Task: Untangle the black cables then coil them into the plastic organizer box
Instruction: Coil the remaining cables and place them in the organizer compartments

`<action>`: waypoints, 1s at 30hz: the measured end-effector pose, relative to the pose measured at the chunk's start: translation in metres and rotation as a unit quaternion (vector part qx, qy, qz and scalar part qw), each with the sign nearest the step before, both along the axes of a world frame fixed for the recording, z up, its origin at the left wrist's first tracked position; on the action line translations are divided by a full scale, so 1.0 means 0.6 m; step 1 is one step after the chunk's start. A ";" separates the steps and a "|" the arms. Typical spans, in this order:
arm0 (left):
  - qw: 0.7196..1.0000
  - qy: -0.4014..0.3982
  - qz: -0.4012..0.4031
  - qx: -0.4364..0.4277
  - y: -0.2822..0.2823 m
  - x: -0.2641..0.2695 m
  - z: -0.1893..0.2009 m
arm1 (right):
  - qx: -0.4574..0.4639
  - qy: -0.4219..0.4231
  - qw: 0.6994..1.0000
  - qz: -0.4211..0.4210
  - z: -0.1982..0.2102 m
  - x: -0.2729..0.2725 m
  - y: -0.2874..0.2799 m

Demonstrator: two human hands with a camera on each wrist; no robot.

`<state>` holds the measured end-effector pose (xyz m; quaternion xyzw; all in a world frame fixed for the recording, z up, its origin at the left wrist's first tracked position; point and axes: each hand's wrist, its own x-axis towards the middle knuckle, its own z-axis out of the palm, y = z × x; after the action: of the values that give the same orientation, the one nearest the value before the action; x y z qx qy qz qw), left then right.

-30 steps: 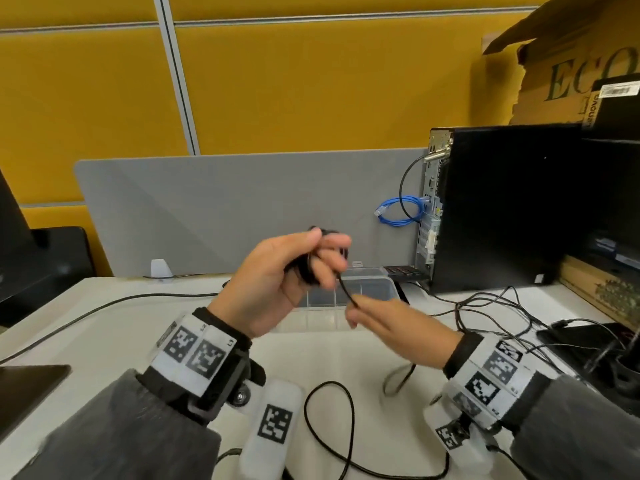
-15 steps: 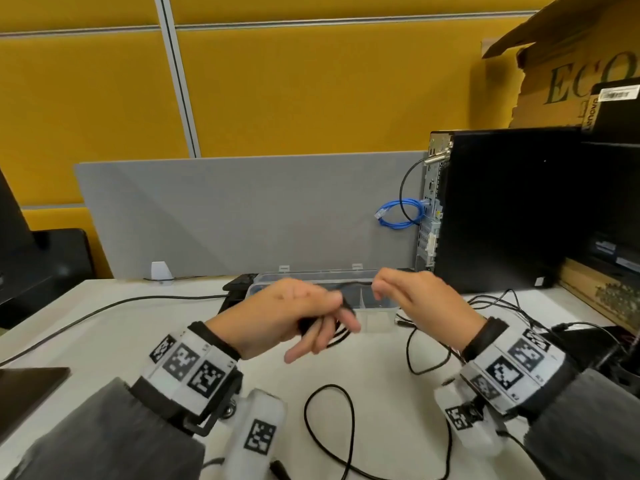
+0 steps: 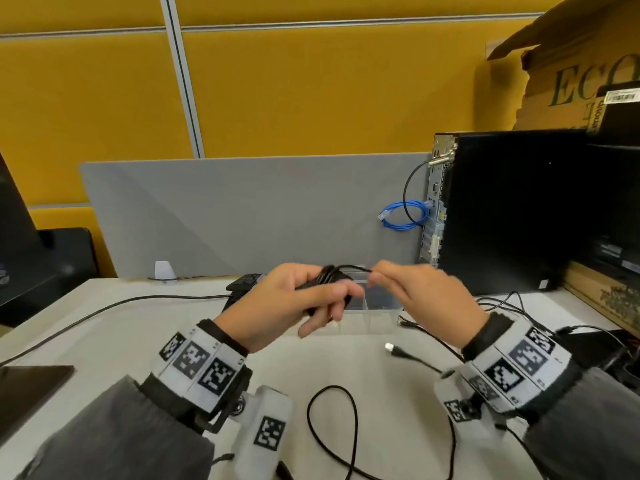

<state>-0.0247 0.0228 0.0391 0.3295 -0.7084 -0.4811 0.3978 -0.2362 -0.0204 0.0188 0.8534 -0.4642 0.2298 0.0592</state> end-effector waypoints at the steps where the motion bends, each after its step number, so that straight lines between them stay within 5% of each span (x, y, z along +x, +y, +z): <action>1: 0.999 0.035 0.006 -0.008 0.001 -0.001 0.004 | 0.022 0.051 0.998 0.001 -0.009 0.003 0.003; 7: 0.981 0.009 0.158 -0.116 -0.018 -0.014 -0.004 | 0.131 0.081 0.974 0.168 -0.028 0.049 0.068; 11: 0.968 -0.165 0.137 -0.129 -0.019 -0.009 -0.026 | 0.044 -0.016 0.987 0.153 0.008 0.054 0.074; 13: 0.979 -0.165 0.073 -0.093 -0.018 0.000 -0.027 | 0.000 -0.103 0.988 0.118 0.020 0.038 0.052; 17: 0.998 0.057 -0.025 0.024 0.001 0.010 -0.002 | 0.021 -0.078 0.995 0.064 0.010 0.016 0.009; 20: 0.957 0.288 0.008 0.034 0.005 0.005 0.021 | 0.106 -0.004 0.992 0.061 -0.018 0.014 -0.005; 22: 0.936 0.347 0.063 0.011 -0.009 0.003 0.024 | 0.148 0.044 0.984 0.086 -0.036 0.023 0.007; 24: 0.956 0.256 0.140 -0.022 -0.025 0.002 0.018 | 0.162 0.076 0.976 0.126 -0.042 0.042 0.033; 26: 0.977 0.066 0.181 -0.088 -0.034 0.001 -0.004 | 0.143 0.047 0.973 0.174 -0.030 0.061 0.057; 28: 0.970 -0.111 0.170 -0.137 -0.038 0.002 -0.027 | 0.093 -0.051 0.974 0.199 -0.008 0.064 0.060; 30: 0.979 -0.142 0.108 -0.100 -0.031 0.004 -0.041 | 0.015 -0.175 0.968 0.180 0.007 0.053 0.041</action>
<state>-0.0223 0.0041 0.0146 0.4279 -0.7624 -0.3101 0.3735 -0.2044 0.0044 0.0231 0.8702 -0.3092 0.3756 -0.0780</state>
